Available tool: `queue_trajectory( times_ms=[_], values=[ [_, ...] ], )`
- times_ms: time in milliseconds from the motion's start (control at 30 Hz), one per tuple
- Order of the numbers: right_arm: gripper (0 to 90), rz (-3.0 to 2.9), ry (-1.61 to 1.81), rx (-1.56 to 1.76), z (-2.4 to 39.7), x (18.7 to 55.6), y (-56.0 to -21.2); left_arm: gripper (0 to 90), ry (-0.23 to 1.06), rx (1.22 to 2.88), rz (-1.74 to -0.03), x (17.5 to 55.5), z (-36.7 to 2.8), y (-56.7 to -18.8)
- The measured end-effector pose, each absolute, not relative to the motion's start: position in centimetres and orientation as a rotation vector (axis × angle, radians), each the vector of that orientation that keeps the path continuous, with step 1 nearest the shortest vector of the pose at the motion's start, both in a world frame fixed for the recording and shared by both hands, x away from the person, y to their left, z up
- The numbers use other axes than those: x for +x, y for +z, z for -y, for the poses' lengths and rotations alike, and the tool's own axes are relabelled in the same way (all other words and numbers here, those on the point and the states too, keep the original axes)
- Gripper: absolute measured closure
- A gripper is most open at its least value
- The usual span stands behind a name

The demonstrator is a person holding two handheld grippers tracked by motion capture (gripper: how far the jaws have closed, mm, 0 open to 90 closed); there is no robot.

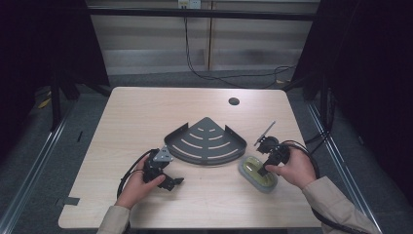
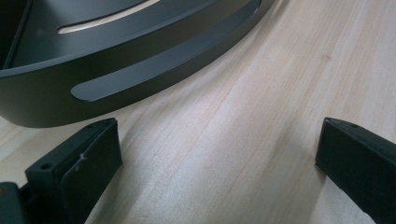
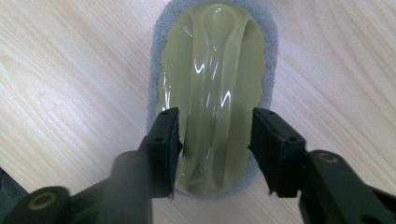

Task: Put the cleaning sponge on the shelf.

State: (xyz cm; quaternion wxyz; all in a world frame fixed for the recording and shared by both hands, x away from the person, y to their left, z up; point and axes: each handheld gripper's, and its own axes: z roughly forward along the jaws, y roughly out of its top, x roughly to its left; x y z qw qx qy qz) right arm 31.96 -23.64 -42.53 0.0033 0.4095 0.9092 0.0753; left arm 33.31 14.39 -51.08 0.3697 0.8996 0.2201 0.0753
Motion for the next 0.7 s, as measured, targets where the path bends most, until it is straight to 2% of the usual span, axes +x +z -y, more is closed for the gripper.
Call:
queue_trajectory(
  times_ms=[67,100,133,700],
  values=[
    [62.0,-2.863,0.222,1.281,23.5,32.1,-42.7,0.0,0.193,2.308,-0.564,33.3,-14.4,-51.1],
    [68.9,-2.868,0.222,1.284,23.4,32.1,-42.7,0.0,0.193,2.308,-0.564,33.3,-14.4,-51.1],
    [70.0,-2.872,0.213,1.272,23.3,32.1,-42.7,0.0,0.193,2.309,-0.565,33.3,-14.4,-51.1],
    [70.8,-2.869,0.213,1.284,23.6,32.4,-39.4,0.0,0.197,2.304,-0.567,33.3,-14.4,-51.1]
  ],
)
